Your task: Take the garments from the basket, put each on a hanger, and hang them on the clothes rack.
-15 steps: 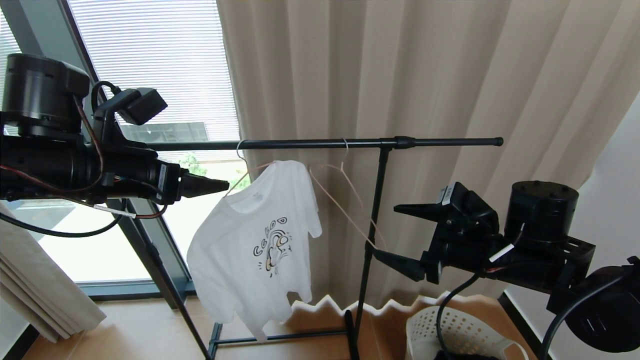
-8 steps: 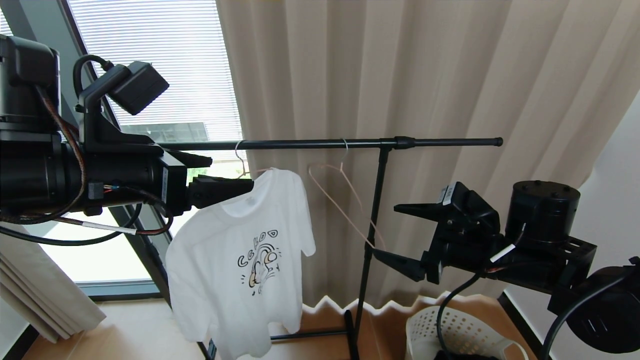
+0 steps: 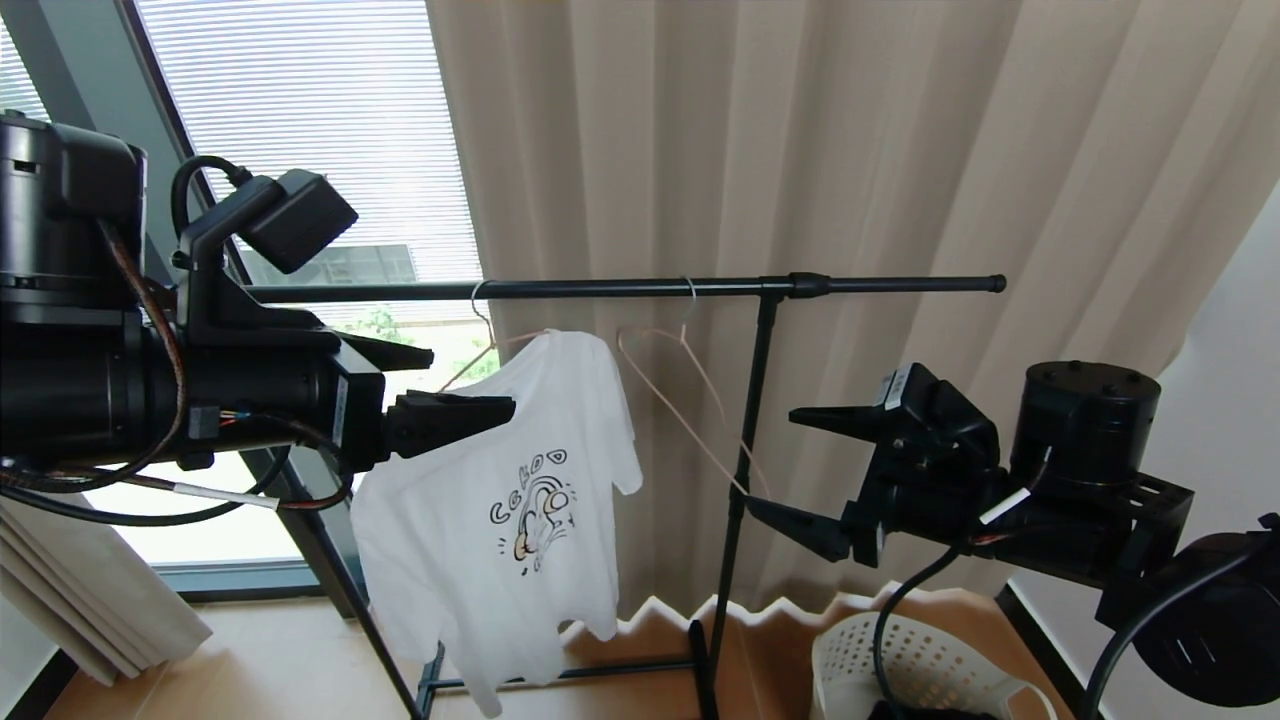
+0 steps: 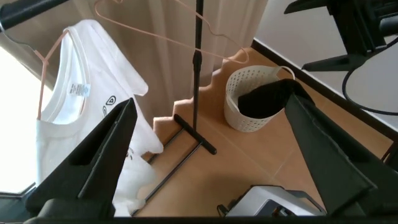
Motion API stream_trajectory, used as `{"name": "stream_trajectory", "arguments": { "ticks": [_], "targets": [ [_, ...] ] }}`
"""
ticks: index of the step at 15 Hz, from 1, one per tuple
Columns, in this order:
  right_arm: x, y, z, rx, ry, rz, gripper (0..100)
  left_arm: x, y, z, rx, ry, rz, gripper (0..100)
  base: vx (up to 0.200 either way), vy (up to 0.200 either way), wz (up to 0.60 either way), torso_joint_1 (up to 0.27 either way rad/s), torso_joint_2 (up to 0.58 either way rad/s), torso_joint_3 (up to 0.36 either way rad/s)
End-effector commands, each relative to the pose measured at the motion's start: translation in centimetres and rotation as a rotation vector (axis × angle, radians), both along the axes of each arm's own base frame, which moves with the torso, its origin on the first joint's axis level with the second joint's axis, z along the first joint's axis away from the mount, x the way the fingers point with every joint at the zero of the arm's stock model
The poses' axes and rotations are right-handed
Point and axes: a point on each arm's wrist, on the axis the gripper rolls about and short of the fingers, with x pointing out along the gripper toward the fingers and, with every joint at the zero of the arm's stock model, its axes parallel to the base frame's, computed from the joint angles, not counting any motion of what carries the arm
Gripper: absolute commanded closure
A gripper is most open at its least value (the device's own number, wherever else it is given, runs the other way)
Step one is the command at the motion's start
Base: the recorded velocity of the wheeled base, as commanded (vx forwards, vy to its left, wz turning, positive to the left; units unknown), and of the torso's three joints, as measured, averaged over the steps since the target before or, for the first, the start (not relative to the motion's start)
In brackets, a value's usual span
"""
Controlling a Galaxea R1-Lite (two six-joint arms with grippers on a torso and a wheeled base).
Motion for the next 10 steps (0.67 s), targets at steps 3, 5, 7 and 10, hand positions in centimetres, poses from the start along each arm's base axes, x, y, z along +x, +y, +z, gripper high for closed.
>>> {"name": "stream_trajectory", "arguments": {
  "ticks": [3, 5, 7, 10],
  "targets": [
    [0.0, 1.0, 0.6, -0.031, -0.044, -0.15, 0, 0.2, 0.0, -1.4, 0.013, 0.045, 0.003, 0, 0.0, 0.0, 0.0, 0.0, 0.0, 0.0],
    [-0.5, 0.6, 1.1, -0.037, -0.06, -0.205, 0, 0.1, 0.0, -2.2, 0.015, 0.054, 0.005, 0, 0.0, 0.0, 0.0, 0.0, 0.0, 0.0],
    [-1.5, -0.2, 1.1, -0.05, -0.056, -0.253, 0, -0.1, 0.1, -3.2, 0.02, 0.067, 0.005, 0, 0.0, 0.0, 0.0, 0.0, 0.0, 0.0],
    [-3.5, -1.4, 0.9, -0.067, -0.041, -0.336, 0, -0.6, 0.0, -4.6, 0.021, 0.069, -0.005, 0, 0.0, 0.0, 0.0, 0.0, 0.0, 0.0]
  ]
}}
